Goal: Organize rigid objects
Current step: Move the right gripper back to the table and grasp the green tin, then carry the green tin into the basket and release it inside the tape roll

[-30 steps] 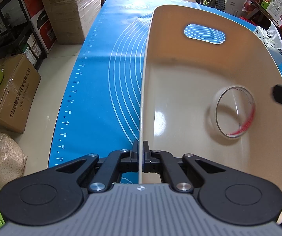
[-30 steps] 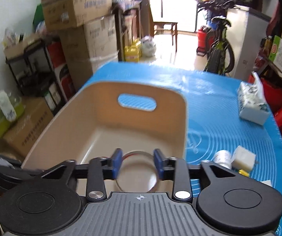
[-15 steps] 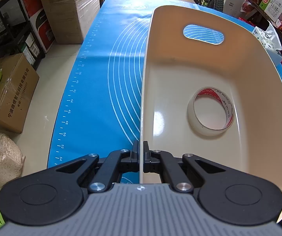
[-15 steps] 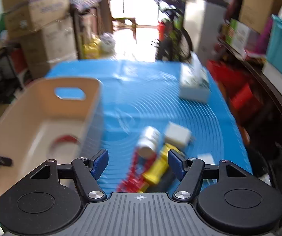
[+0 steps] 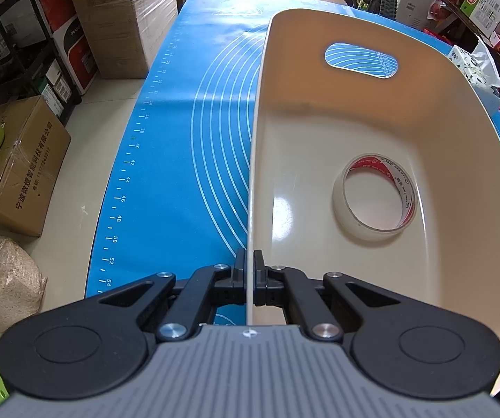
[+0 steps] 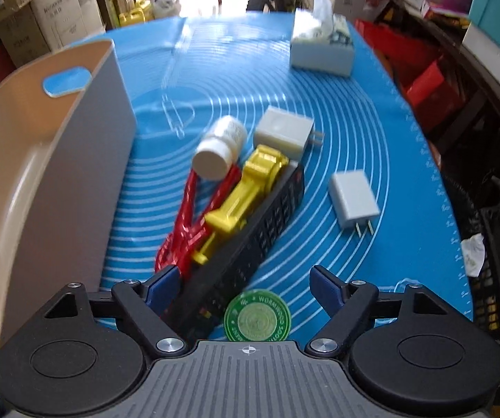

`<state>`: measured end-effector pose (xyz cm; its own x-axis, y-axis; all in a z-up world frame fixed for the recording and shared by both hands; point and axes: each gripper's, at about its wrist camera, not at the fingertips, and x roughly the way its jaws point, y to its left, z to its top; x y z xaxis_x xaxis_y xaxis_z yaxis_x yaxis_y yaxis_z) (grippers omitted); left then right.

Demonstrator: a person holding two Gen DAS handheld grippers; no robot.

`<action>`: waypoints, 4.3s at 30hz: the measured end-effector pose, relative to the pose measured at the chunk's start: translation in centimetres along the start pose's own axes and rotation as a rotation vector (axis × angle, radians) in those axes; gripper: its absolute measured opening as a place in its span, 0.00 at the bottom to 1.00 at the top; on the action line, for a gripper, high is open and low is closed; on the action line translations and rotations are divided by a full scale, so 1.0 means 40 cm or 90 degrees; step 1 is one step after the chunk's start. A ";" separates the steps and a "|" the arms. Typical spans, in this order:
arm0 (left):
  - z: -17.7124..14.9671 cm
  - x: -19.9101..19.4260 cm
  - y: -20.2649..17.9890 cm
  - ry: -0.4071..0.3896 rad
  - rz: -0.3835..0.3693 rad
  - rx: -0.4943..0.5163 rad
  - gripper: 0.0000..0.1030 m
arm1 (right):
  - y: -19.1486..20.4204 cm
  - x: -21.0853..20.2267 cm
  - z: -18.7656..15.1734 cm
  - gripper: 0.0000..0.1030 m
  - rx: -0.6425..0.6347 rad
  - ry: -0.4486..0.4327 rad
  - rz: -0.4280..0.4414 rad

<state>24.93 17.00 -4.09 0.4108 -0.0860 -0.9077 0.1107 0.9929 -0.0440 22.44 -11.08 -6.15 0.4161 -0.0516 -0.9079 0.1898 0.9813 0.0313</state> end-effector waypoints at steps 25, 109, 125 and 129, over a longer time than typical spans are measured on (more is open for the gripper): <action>0.000 0.001 -0.003 0.002 -0.001 0.001 0.03 | -0.019 0.031 -0.014 0.92 -0.010 0.040 0.038; 0.001 -0.002 -0.003 0.000 -0.001 0.001 0.03 | 0.364 -0.125 0.114 0.53 -0.207 -0.230 0.078; 0.001 -0.003 -0.002 0.000 -0.001 0.003 0.02 | 0.493 -0.041 0.091 0.53 -0.294 -0.134 0.099; 0.001 -0.002 -0.003 -0.001 0.002 0.007 0.03 | 0.501 -0.014 0.081 0.53 -0.306 -0.098 0.095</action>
<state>24.92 16.88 -3.99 0.4122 -0.0829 -0.9073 0.1200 0.9921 -0.0361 28.92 8.01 -3.66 0.5397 0.1042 -0.8354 -0.2958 0.9525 -0.0724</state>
